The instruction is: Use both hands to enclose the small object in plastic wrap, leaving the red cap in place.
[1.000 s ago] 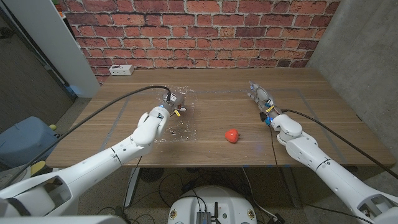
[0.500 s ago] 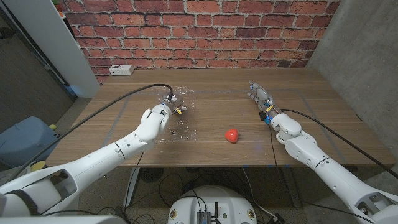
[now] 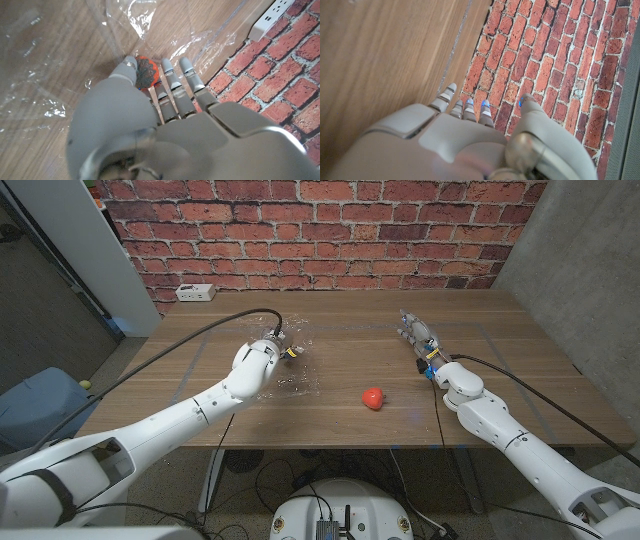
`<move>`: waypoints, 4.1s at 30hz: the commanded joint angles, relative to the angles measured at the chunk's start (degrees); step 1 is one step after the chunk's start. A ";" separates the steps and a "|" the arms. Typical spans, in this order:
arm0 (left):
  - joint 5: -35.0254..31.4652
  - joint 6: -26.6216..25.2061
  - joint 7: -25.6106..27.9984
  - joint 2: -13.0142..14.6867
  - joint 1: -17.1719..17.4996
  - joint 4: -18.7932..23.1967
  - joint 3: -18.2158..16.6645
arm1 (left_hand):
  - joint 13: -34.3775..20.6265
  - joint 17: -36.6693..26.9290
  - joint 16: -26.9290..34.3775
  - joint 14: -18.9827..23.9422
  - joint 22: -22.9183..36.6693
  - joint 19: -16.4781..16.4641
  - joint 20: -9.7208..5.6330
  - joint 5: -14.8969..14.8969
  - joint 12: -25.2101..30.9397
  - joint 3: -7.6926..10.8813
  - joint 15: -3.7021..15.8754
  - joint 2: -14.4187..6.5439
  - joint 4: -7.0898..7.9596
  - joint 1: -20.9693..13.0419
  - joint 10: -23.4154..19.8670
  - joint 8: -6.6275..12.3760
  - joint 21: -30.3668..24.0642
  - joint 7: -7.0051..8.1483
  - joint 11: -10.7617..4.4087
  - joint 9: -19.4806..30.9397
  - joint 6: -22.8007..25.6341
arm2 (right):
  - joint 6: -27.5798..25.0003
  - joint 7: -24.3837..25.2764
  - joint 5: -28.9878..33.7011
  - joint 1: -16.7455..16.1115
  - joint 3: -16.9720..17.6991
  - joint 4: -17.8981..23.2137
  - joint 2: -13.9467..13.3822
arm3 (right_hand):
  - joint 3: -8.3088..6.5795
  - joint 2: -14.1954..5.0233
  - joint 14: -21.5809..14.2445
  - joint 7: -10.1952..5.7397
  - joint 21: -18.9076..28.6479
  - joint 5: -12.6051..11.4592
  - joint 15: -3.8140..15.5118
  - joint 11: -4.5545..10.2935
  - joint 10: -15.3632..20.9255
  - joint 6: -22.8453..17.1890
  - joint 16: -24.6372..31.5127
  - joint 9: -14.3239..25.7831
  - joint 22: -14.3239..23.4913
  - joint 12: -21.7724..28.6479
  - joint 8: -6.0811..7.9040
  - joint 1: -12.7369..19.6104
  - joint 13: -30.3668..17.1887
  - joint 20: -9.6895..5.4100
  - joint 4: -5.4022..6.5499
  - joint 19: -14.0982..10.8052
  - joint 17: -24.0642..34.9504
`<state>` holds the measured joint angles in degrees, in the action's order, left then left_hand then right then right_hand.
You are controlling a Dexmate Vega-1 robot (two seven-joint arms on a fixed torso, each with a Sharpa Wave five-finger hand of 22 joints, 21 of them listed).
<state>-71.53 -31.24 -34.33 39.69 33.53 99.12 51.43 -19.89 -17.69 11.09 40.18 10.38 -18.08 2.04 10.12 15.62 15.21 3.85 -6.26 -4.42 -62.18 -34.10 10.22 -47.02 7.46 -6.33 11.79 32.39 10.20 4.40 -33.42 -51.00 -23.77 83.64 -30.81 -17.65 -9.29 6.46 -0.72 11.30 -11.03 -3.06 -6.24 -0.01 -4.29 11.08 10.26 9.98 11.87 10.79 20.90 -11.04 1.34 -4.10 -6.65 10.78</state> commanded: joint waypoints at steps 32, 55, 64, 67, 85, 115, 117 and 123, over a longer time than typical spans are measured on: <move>8.02 2.97 8.57 6.82 10.99 18.67 -11.38 | 3.10 4.96 -0.52 -22.56 0.04 10.08 5.45 0.35 -4.15 -2.58 -1.84 1.50 1.77 11.16 19.07 2.37 6.73 0.91 2.16 -0.91 -14.42 | -4.23 5.71 3.59 -4.32 0.59 9.04 -4.32 | -2.18 1.05 -3.90 -0.46 0.33 0.14 -2.07 0.80 1.60 -3.60 1.10 0.19 0.04 0.25 0.75 3.03 -0.15 3.01 -3.11 -1.34 -0.23; 10.83 1.11 11.08 11.31 19.82 28.05 -16.53 | 4.54 6.67 -0.21 -26.47 0.01 12.12 7.66 0.77 -2.92 -5.66 -3.94 4.28 2.79 17.50 17.94 5.51 9.65 -2.80 2.88 -0.46 -0.16 | -29.08 14.10 16.62 -5.01 -4.49 29.16 -14.08 | -5.04 2.04 -15.09 0.26 1.48 0.81 0.33 1.23 14.55 -14.98 2.96 0.30 0.14 2.87 1.98 12.28 -0.27 4.39 -6.00 -7.69 0.04; 9.23 0.14 11.04 12.93 23.48 31.13 -17.79 | 4.73 6.80 -0.25 -26.90 0.00 12.11 8.13 1.02 -2.92 -6.32 -4.08 5.39 2.60 18.04 17.98 5.44 9.98 -2.70 2.62 -0.46 0.62 | -38.77 16.19 22.93 -4.54 -8.03 36.45 -15.40 | -5.50 3.60 -17.92 0.28 1.86 0.46 1.52 1.82 17.56 -18.21 3.37 0.34 0.18 3.24 2.37 16.19 -0.51 5.04 -6.49 -10.25 0.20; 8.41 -0.62 10.99 13.26 24.90 32.10 -18.36 | 4.81 6.86 -0.29 -27.12 0.00 12.25 8.31 1.15 -2.95 -6.57 -4.19 5.89 2.44 18.10 18.09 5.49 10.18 -2.60 2.63 -0.45 1.12 | -41.01 16.25 24.60 -4.26 -8.99 38.11 -15.59 | -5.83 4.25 -17.98 0.04 1.87 0.15 1.75 1.98 17.85 -19.81 3.14 0.36 0.18 3.09 2.74 18.08 -0.57 5.11 -6.76 -10.86 0.20; -5.05 -6.03 6.28 11.55 31.62 35.27 -19.41 | 5.44 7.24 -0.32 -27.98 -0.01 12.18 8.95 2.77 -3.13 -6.85 -4.46 8.27 -0.43 14.63 18.68 5.12 11.32 -1.51 1.45 -0.26 2.44 | -52.31 11.02 34.69 1.81 -17.46 42.88 -15.66 | -7.24 7.88 -17.31 -1.12 1.24 -1.32 3.06 4.63 17.53 -25.32 1.79 0.57 0.20 1.71 3.35 28.84 -0.79 4.49 -6.85 -11.94 0.23; -26.93 -1.35 -13.42 -0.47 35.51 31.89 -23.57 | 6.14 7.37 -0.55 -30.44 0.08 12.33 7.41 4.31 -3.55 -6.55 -3.99 7.52 -2.48 10.22 20.63 4.28 13.20 1.23 -0.27 0.41 3.23 | -62.06 -4.14 42.98 11.71 -29.16 45.67 -15.30 | -4.96 10.34 -10.88 -11.53 -0.32 -4.03 3.74 10.59 10.37 -30.97 0.19 1.22 0.30 -0.98 3.39 38.68 -1.11 3.12 -5.41 -7.90 0.83; -28.37 -0.77 -14.70 -1.22 35.49 31.52 -23.72 | 6.19 7.37 -0.53 -30.60 0.08 12.38 6.91 4.35 -3.51 -6.47 -3.87 7.39 -2.64 9.84 20.61 4.22 13.35 1.66 -0.33 0.44 3.25 | -62.35 -5.23 43.12 12.48 -29.82 45.51 -15.16 | -4.88 10.25 -10.59 -11.72 -0.38 -4.08 3.81 10.85 10.00 -31.11 0.19 1.23 0.30 -1.03 3.33 39.06 -1.11 3.05 -5.39 -7.55 0.85; -31.70 1.05 -18.61 -3.14 35.28 30.51 -24.22 | 6.34 7.37 -0.60 -31.50 0.09 12.58 5.99 4.36 -3.81 -6.23 -3.76 6.91 -3.04 8.74 21.76 3.76 13.83 2.35 -0.65 0.52 2.60 | -64.64 -9.80 43.17 16.39 -32.69 44.19 -13.95 | -3.88 9.71 -7.52 -11.88 -0.73 -4.18 3.07 11.57 6.45 -28.81 -0.09 1.30 0.29 -1.40 1.72 40.39 -1.12 3.76 -4.85 -4.59 1.00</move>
<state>-96.73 -32.96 -46.42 40.17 68.67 131.31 28.17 -13.56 -10.13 10.43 9.08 10.42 -5.39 8.55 14.33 12.06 8.74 0.01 0.72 -7.13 -52.65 -12.97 14.18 -33.44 9.25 -6.73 12.15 35.01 -51.36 0.64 8.76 -39.37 -52.39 129.04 -46.07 -22.00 0.74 -2.09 -12.73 10.79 -14.85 0.20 5.19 7.67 -34.44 11.40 11.34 9.99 10.57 13.16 60.49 -11.87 5.02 -9.10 -12.30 11.61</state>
